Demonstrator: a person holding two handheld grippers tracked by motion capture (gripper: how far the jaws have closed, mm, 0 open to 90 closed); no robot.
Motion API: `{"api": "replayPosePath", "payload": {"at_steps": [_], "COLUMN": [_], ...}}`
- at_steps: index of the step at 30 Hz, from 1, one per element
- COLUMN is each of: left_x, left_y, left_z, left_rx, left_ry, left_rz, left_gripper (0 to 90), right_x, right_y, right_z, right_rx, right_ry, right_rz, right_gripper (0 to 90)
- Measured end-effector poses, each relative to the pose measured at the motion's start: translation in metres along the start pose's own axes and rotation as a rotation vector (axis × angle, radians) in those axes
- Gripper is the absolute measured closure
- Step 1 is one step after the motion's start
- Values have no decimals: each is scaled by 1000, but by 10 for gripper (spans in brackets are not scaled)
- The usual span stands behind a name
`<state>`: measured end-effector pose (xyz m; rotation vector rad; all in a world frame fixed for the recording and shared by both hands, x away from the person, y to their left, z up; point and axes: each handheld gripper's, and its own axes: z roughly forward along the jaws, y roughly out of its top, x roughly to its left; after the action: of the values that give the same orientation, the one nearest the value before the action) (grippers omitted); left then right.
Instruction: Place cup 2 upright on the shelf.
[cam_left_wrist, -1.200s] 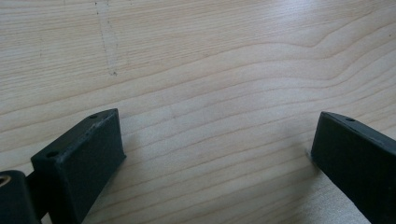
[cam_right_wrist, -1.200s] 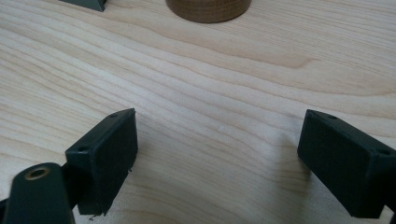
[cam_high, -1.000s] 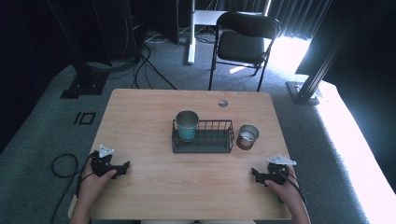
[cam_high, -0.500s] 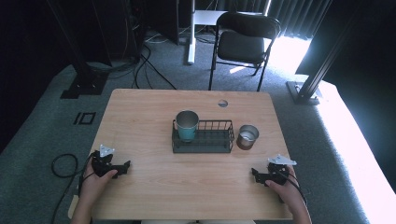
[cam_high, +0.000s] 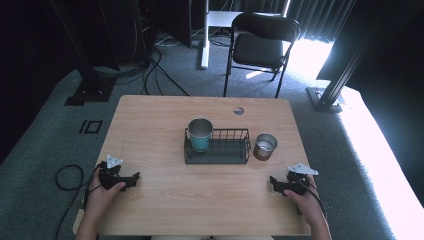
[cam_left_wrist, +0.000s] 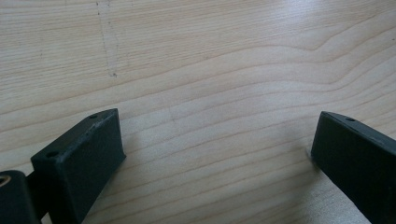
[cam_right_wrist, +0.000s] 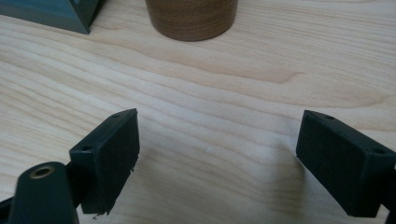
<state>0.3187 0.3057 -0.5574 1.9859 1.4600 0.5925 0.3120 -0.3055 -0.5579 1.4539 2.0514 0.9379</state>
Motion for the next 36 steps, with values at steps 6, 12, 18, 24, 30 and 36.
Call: {"api": "replayPosePath", "payload": {"at_steps": [6, 12, 18, 24, 30, 36], "left_x": [0, 0, 0, 0, 0, 0], "left_y": [0, 0, 0, 0, 0, 0], "left_z": [0, 0, 0, 0, 0, 0], "left_rx": [0, -1, 0, -1, -1, -1], "left_ry": [0, -4, -4, -4, -4, -4], "left_rz": [0, 4, 4, 4, 4, 4], "left_gripper": [30, 30, 30, 29, 30, 30], "right_x": [2, 3, 4, 5, 7, 9], "right_y": [4, 14, 21, 30, 39, 51], "right_z": [3, 4, 7, 10, 12, 14], "right_rx": [-5, -27, -41, -66, -89, -113], "right_ry": [14, 18, 22, 24, 22, 19], "right_rz": [-7, 0, -1, 11, 8, 1], "right_gripper": [133, 133, 133, 133, 133, 134]}}
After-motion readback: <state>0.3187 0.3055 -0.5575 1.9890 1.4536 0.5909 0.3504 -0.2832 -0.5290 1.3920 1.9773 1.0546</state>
